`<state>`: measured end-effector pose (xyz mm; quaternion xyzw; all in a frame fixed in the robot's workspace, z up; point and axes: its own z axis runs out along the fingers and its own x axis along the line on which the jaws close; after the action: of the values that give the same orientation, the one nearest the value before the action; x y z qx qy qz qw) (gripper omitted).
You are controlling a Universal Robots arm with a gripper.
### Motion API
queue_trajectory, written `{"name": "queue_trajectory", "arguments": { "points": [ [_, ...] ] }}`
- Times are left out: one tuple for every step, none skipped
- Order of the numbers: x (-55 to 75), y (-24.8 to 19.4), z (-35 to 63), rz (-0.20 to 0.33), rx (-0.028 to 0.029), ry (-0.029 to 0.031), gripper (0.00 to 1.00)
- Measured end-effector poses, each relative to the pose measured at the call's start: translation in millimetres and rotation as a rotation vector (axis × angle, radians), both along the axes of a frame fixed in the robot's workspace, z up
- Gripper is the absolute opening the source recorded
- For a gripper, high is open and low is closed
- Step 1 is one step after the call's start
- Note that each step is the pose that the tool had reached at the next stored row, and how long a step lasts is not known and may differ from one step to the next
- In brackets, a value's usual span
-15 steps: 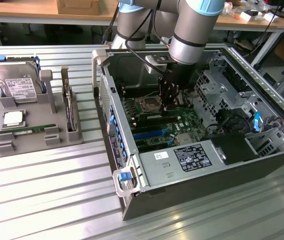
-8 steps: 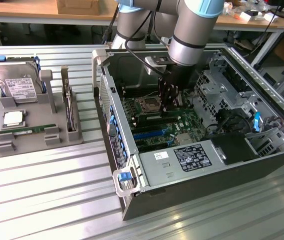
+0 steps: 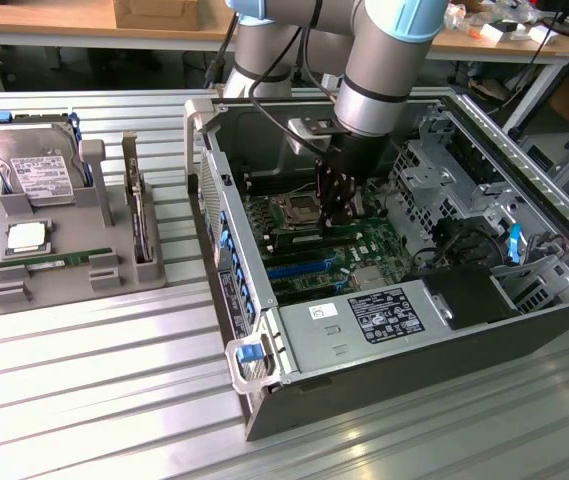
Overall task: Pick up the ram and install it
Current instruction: 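Insert the ram into the slot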
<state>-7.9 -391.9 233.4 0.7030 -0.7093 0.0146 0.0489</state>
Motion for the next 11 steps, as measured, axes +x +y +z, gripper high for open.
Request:
{"name": "queue_trajectory", "arguments": {
  "points": [
    [0.0,0.1,0.1,0.000,0.0002,-0.0003,0.13],
    [0.0,0.1,0.8,0.000,0.0008,-0.0007,0.13],
    [0.0,0.0,2.6,0.000,0.0000,-0.0004,0.13],
    [0.0,0.1,2.7,0.000,0.0004,-0.0005,0.13],
    [0.0,0.1,2.7,0.000,-0.0002,-0.0002,0.13],
    [0.3,0.3,2.3,0.000,-0.0001,0.0000,0.13],
    [1.5,1.5,1.5,0.000,0.0001,0.0007,0.13],
    [1.5,1.6,1.3,0.000,-0.0001,0.0009,0.13],
    [1.5,1.5,1.3,0.000,-0.0001,0.0009,0.13],
    [1.5,1.2,1.2,0.000,0.0001,0.0008,0.13],
    [1.5,0.5,1.2,0.000,0.0001,0.0008,0.13]
  ]
}}
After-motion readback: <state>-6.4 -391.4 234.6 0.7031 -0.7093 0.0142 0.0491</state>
